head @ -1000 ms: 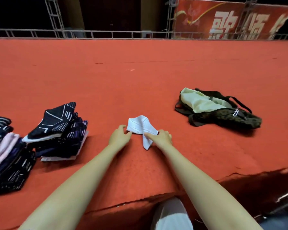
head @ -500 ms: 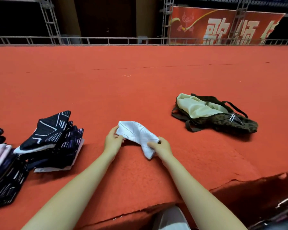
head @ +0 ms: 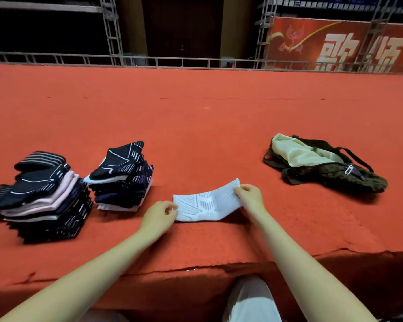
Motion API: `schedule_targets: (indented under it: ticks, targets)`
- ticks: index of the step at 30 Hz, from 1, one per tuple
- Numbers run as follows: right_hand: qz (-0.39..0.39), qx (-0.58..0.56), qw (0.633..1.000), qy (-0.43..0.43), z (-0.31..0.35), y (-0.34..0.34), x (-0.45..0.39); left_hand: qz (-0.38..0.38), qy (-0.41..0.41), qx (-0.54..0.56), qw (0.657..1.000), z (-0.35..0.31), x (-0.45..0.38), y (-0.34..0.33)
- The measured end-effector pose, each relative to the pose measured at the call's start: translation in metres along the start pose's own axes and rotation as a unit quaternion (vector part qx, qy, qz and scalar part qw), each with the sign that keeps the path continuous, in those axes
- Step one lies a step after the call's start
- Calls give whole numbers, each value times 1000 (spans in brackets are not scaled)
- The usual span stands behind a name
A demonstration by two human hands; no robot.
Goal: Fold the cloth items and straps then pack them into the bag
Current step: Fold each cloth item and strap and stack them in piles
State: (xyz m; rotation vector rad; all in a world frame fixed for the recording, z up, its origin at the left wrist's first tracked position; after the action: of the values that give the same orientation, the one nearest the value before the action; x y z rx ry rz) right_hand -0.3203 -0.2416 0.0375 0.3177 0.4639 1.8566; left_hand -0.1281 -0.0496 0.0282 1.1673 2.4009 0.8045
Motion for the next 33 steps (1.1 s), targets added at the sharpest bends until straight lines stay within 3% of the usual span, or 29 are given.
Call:
schedule_targets:
  ticks: [3,5,8,10,13,15,19,21,23,26,28,33]
  targets:
    - [94,4,993,70,34,-16,19,17,-10,-66,998,8,-3,-2]
    - [164,38,980,108,41,-35,32,-21,-21,-81,996,4,-4,-2]
    - [197,168,948,183,25,-59,41,-50,-44,-68,995,-10,-10,-9]
    - [174,227,931,226,9,-65,45,-14,-31,-46,998,-15,-15,-21]
    - [104,194,937,270,-2,-59,50,-25,6,-33,999,-19,-20,-29]
    - [89,193,938,274,-3,-58,52,-38,29,-71,996,-22,-24,-32]
    - [64,227,936,262,-5,-58,51,4,62,-188,980,-30,-26,-44]
    - [59,234,936,256,-6,-58,52,33,70,-157,985,-30,-27,-47]
    - [55,237,933,264,-5,-58,52,40,67,-47,996,-27,-29,-46]
    - [55,226,933,274,-4,-58,56,-8,23,107,994,-26,-27,-37]
    - [57,224,932,278,-3,-59,58,-54,11,137,989,-21,-25,-27]
    - [62,239,930,272,-2,-59,59,-86,23,16,996,10,-19,-20]
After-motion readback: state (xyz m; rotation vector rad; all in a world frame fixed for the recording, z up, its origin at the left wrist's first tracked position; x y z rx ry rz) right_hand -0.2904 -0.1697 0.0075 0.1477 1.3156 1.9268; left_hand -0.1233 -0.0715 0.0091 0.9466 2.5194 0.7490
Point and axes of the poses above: each hand's wrist, its own x-axis away from the middle knuckle, its own y-axis out of the back of the hand, z = x × y, the point moved 4 cm from there along -x, towards the middle knuckle, and after that the axes turned 11 degrees about x, right-handed, at the moved point
